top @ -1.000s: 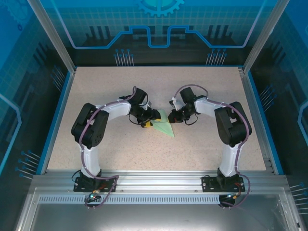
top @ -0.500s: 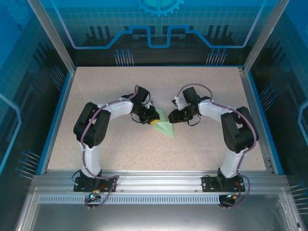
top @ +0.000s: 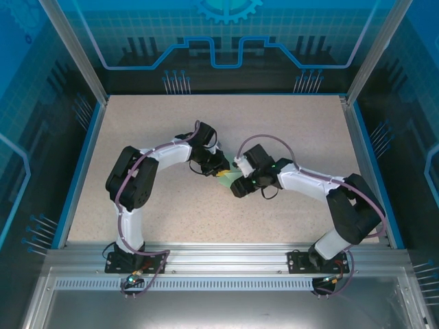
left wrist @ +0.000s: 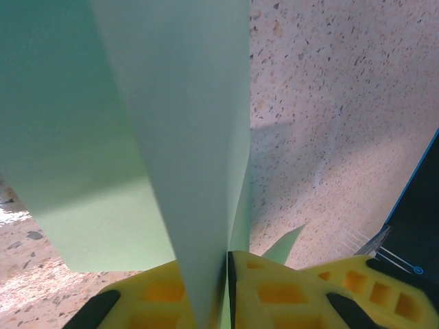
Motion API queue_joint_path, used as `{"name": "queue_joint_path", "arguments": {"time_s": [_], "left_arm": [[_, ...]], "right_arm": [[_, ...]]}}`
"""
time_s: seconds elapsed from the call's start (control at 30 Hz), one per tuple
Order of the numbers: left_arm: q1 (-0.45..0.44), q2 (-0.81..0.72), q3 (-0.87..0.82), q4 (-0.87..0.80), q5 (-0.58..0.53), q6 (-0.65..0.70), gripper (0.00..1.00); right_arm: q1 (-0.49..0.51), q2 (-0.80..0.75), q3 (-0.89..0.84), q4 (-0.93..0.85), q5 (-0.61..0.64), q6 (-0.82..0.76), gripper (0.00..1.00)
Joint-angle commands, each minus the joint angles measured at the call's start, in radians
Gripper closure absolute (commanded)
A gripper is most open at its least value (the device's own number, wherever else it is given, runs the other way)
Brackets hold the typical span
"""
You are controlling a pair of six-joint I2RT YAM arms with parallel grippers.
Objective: Fold a paper plane with a square sheet of paper (fold left side to right side)
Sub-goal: Fourth fold the wing at the center of the table.
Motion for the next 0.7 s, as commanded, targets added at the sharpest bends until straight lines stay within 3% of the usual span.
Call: {"name": "queue_joint_path", "arguments": {"time_s": [0.0,0.4,0.67], "left_arm": [[-0.003,0.009,0.033,-0.039,-0.008,0.002,0.83],[-0.003,0.016,0.061,-0.063,-0.006,0.003,0.81],[-0.002,0.016,0.072,-0.077,-0.012,0.012,0.77]], "right_arm": [[0.037,0.025,0.004,0.044,0.089,-0.045,0.34],[0.061,0.129,0.059,0.059,0.124,-0.082,0.4],[0.061,0.156,0.074,0.059,0.142,-0.086,0.55]]}}
